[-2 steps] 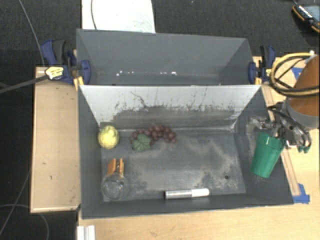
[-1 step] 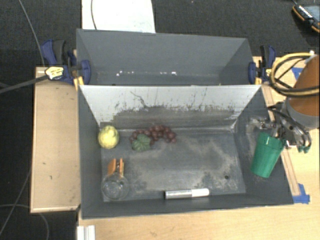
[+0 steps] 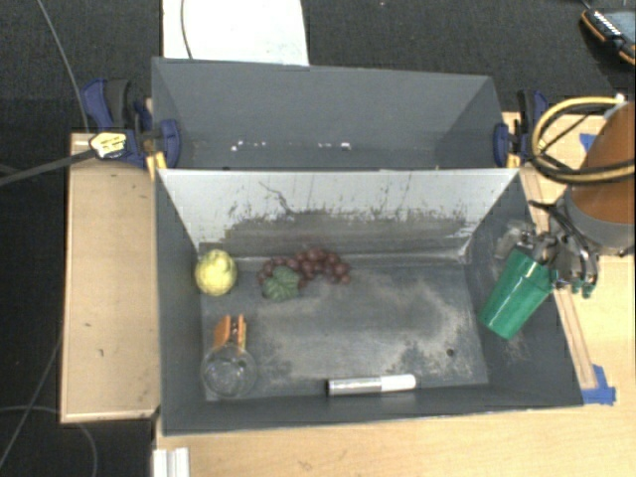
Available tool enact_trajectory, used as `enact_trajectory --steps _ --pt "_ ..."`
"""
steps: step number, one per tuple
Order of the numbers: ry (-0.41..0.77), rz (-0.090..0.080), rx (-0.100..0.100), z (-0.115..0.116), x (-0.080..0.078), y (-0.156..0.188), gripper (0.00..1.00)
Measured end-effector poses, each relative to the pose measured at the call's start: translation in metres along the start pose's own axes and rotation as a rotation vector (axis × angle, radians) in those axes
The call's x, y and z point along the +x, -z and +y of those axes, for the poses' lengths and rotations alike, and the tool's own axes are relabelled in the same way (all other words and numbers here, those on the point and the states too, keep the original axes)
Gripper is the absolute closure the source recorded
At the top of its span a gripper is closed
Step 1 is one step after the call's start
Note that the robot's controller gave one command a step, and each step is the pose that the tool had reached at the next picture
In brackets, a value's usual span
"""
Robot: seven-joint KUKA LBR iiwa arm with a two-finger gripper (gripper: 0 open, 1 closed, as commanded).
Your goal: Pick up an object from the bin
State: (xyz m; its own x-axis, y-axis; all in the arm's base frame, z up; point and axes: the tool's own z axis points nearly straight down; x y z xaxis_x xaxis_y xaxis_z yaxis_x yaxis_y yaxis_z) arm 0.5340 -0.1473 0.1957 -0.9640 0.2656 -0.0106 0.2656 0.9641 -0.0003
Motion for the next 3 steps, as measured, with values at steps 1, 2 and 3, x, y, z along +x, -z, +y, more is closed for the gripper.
enact_trajectory --steps 1,2,3 --pt "0.049 0.002 0.0 -0.001 0.005 -0.006 0.0" --pt "0.291 -0.001 -0.001 0.011 0.02 -0.069 0.0" --pt "0.437 -0.004 0.0 0.002 0.004 -0.043 0.0"
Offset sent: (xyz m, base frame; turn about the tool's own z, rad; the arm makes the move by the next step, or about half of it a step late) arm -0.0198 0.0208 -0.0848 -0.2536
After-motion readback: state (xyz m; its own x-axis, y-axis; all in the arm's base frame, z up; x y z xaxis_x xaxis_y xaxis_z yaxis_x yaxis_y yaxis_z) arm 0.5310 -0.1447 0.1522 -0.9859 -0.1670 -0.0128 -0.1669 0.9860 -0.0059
